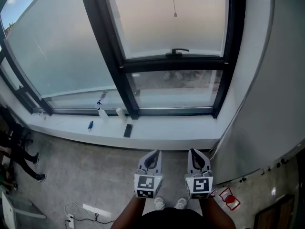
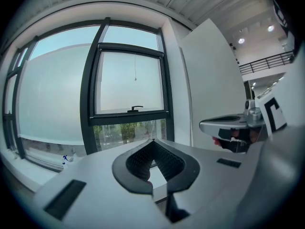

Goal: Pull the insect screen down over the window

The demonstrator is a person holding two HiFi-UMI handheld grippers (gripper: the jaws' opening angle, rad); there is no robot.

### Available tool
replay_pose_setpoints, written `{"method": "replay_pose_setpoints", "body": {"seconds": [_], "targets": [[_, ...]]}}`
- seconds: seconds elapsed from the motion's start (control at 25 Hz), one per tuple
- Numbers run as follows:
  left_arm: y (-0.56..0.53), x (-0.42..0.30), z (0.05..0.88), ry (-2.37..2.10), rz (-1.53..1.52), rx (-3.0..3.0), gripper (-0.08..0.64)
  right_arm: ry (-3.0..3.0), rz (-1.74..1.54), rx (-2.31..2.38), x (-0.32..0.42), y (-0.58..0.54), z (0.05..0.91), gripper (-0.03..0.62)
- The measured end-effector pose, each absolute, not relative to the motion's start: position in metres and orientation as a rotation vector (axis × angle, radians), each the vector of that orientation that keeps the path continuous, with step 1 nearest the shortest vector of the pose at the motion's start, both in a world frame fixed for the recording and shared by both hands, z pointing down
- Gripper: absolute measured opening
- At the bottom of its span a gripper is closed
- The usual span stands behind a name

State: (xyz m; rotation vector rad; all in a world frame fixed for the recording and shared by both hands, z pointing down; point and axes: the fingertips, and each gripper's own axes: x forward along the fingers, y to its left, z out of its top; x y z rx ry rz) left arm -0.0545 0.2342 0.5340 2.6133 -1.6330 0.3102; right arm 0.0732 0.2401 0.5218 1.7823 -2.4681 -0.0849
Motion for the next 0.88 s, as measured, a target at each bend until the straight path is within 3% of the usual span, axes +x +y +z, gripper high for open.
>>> {"method": "replay_pose_setpoints", "body": {"seconds": [0.88], "targets": [[0.161, -0.044, 0.542, -1.602, 0.252, 2.591, 0.0, -2.476, -0.147, 1.768, 0.076, 0.169, 0.522, 0.003]]}}
